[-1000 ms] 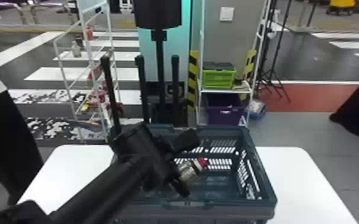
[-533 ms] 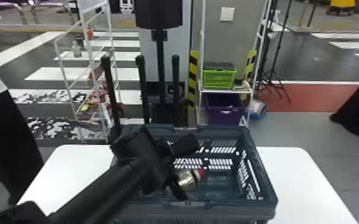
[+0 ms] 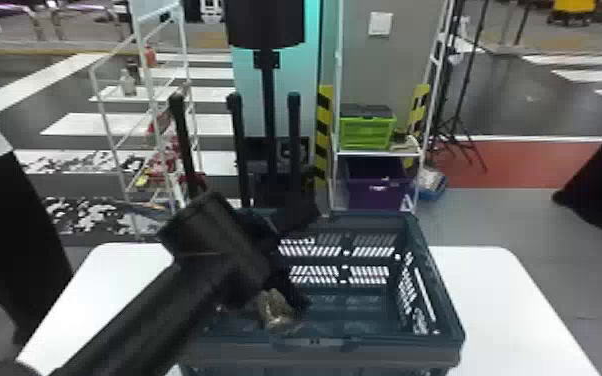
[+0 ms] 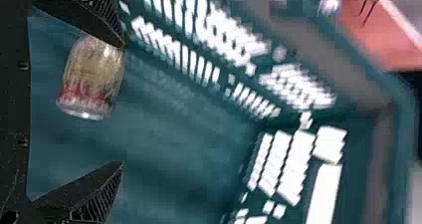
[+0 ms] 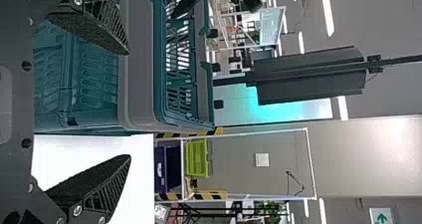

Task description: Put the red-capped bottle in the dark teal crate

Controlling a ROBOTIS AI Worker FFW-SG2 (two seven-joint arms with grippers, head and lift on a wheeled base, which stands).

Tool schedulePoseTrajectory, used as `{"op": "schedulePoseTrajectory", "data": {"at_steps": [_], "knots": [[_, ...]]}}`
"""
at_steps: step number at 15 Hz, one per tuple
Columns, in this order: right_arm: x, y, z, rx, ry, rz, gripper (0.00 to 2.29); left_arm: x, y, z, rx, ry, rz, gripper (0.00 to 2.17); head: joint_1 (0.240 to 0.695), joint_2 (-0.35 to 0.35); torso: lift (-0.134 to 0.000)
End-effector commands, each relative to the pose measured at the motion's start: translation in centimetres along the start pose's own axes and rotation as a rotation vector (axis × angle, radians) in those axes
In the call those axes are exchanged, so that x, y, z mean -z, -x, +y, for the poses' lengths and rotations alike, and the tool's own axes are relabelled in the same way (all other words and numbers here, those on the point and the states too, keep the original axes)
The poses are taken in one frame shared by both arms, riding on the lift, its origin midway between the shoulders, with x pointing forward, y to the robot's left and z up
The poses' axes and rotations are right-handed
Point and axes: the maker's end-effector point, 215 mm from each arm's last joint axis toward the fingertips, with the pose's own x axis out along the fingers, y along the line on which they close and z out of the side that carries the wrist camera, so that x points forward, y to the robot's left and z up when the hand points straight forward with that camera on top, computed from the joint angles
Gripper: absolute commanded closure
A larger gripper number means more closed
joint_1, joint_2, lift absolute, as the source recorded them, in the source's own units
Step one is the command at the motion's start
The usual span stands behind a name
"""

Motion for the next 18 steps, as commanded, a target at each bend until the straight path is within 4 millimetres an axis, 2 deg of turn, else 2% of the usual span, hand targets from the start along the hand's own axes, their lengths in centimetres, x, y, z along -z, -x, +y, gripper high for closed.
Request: {"op": "schedulePoseTrajectory", "data": {"at_steps": [1,4,7,9,12,14,15,16,18], "knots": [[0.0,0.0,-0.1,0.001,0.002,0.000,0.15,0.4,3.5,3.1,-0.082,0.130,-0.054,0.03,0.499,0.000,0.000],[0.1,0.1,-0.2,0.003,0.004,0.004,0.15,0.9,8.9,6.5,-0.179,0.264,-0.174,0.03,0.499,0.000,0.000],[-0.1,0.1,-0.2,0.003,0.005,0.001,0.15,3.1,13.9,7.5,-0.300,0.402,-0.310,0.04,0.499,0.000,0.000],[-0.2,0.1,-0.2,0.003,0.004,0.000,0.15,5.5,16.8,7.2,-0.401,0.451,-0.347,0.04,0.499,0.000,0.000],[-0.5,0.2,-0.1,-0.003,0.009,-0.004,0.15,11.0,20.5,6.3,-0.550,0.537,-0.344,0.04,0.499,0.000,0.000],[-0.3,0.1,-0.1,-0.005,0.011,0.003,0.15,14.9,21.7,4.0,-0.604,0.610,-0.318,0.06,0.499,0.000,0.000],[-0.3,0.0,0.1,-0.009,0.010,0.005,0.15,15.2,22.5,3.6,-0.649,0.607,-0.363,0.06,0.499,0.000,0.000],[-0.2,0.0,0.1,-0.009,0.009,0.007,0.15,13.1,25.0,3.9,-0.741,0.564,-0.522,0.06,0.499,0.000,0.000],[-0.2,0.0,0.3,-0.011,0.010,0.012,0.15,15.5,25.5,1.9,-0.786,0.607,-0.532,0.06,0.499,0.000,0.000]]}}
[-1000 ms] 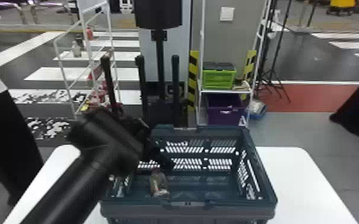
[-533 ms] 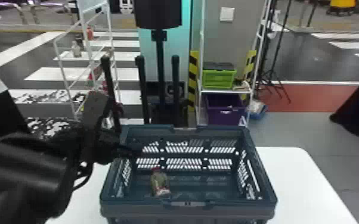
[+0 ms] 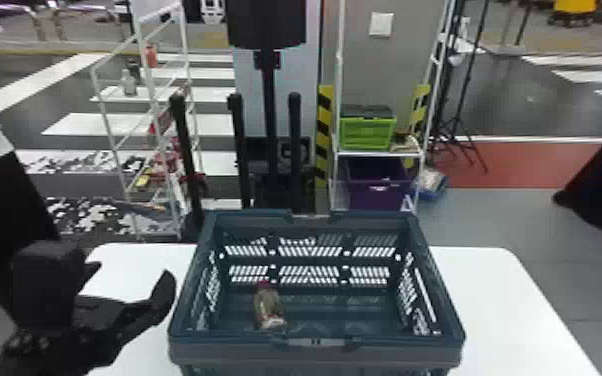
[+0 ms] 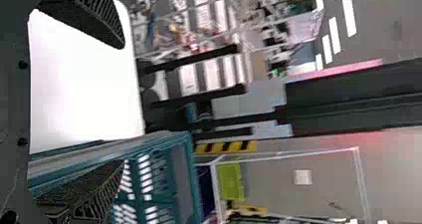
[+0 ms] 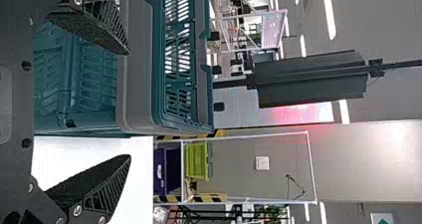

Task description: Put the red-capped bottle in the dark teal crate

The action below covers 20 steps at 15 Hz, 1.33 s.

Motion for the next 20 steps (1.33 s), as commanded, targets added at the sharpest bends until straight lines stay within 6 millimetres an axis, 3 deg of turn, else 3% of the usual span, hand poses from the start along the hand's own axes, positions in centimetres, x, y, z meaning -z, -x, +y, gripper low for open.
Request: {"op": "schedulePoseTrajectory", "data": {"at_steps": [1,5,9,20], "knots": [[0.0,0.1,0.2,-0.005,0.002,0.005,0.15,1.2,2.8,-0.6,-0.024,0.037,-0.067,0.06,0.499,0.000,0.000],[-0.1,0.2,0.3,-0.006,0.006,0.005,0.15,5.3,6.1,-4.7,-0.027,0.080,-0.131,0.06,0.499,0.000,0.000],[-0.1,0.1,0.3,-0.004,0.008,0.005,0.15,8.0,8.9,-8.9,-0.037,0.135,-0.201,0.06,0.499,0.000,0.000],[-0.2,-0.2,0.9,-0.017,0.010,-0.001,0.15,11.3,11.0,-9.8,-0.043,0.147,-0.180,0.05,0.499,0.000,0.000]]}}
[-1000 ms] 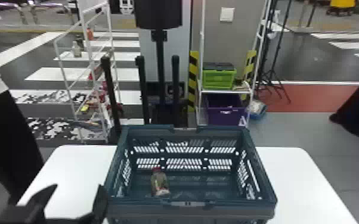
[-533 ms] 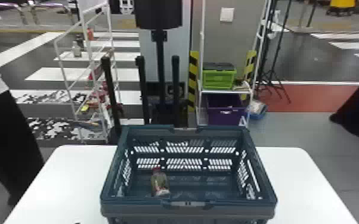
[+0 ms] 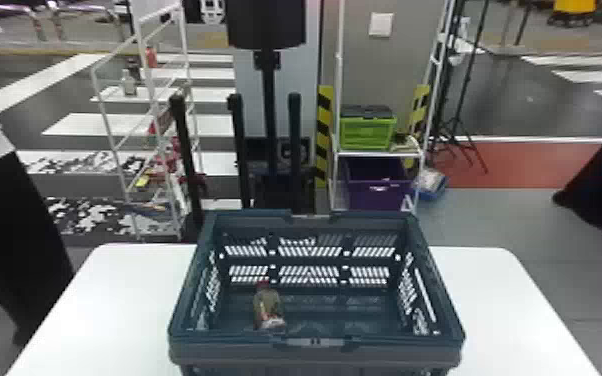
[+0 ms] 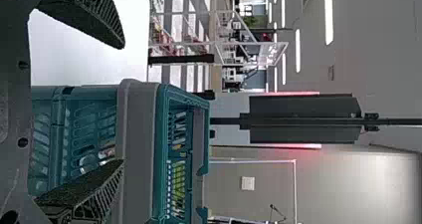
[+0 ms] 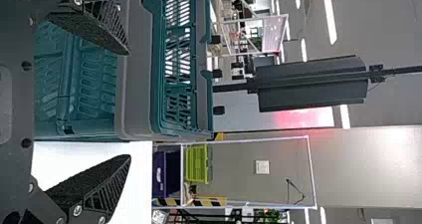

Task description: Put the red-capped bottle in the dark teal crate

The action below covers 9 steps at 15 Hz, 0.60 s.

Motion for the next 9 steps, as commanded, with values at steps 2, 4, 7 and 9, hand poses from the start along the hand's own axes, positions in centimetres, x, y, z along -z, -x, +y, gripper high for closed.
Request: {"op": "schedulePoseTrajectory", "data": {"at_steps": [2,4,7,9], "knots": [[-0.07,-0.08,0.13,-0.001,-0.001,-0.002,0.15,0.04,0.04,-0.02,0.002,0.001,0.001,0.06,0.499,0.000,0.000],[-0.06,-0.10,0.22,0.000,-0.001,-0.003,0.15,-0.05,-0.07,-0.04,0.004,0.003,-0.001,0.05,0.499,0.000,0.000],[0.21,-0.04,0.40,-0.002,0.001,0.004,0.15,-0.59,-0.21,0.14,0.000,0.008,-0.010,0.06,0.499,0.000,0.000],[0.14,-0.06,0.50,-0.004,0.001,0.003,0.15,-0.83,-0.27,0.13,0.004,0.009,-0.015,0.06,0.499,0.000,0.000]]}}
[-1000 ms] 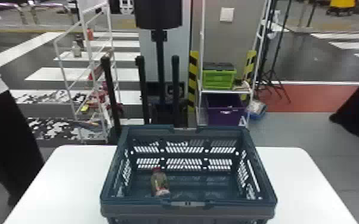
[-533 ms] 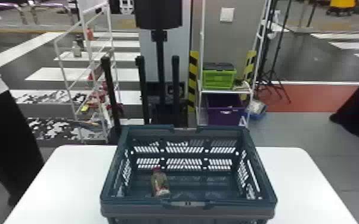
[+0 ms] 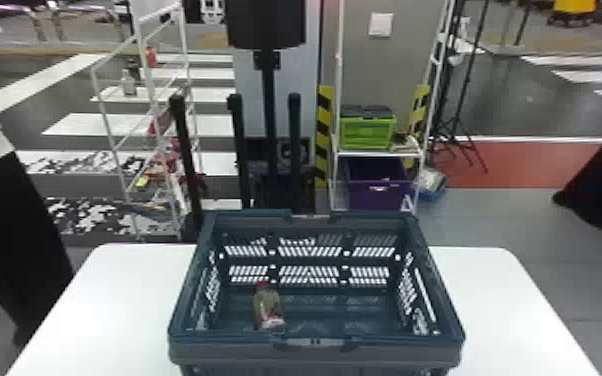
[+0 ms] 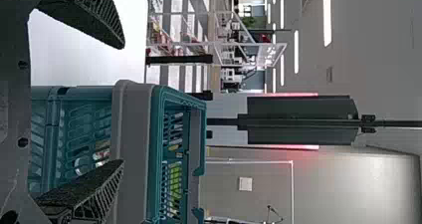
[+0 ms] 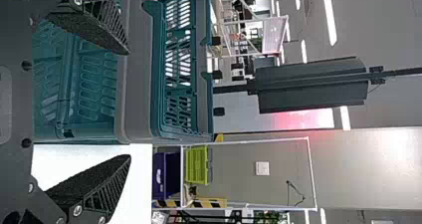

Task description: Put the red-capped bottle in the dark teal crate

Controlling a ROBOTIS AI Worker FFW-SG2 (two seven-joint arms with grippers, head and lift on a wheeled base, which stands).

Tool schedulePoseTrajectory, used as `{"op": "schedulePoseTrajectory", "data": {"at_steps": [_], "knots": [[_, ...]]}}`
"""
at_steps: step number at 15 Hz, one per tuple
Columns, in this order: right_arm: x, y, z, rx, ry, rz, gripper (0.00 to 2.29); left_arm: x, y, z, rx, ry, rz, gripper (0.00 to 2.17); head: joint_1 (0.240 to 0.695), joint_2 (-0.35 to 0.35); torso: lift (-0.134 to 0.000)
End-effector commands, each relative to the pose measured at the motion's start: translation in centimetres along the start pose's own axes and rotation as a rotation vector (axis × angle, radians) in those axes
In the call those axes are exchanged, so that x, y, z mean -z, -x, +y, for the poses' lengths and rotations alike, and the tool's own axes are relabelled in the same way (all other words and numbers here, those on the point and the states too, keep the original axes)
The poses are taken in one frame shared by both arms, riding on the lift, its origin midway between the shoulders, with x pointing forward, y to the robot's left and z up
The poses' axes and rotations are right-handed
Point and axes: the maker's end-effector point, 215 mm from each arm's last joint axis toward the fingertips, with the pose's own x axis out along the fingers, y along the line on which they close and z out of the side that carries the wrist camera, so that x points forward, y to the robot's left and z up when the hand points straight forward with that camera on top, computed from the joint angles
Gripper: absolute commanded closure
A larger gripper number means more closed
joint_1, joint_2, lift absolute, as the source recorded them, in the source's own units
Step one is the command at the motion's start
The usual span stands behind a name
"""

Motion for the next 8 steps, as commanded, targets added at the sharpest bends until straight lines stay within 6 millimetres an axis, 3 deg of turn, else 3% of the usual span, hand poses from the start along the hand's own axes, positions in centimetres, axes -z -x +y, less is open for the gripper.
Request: {"op": "schedulePoseTrajectory", "data": {"at_steps": [1,8], "knots": [[0.02,0.00,0.20,-0.003,-0.001,0.001,0.15,-0.14,-0.02,-0.15,0.005,0.003,-0.002,0.06,0.499,0.000,0.000],[0.05,-0.04,0.23,-0.002,-0.002,0.001,0.15,-0.23,-0.13,-0.23,0.010,0.005,-0.004,0.06,0.499,0.000,0.000]]}}
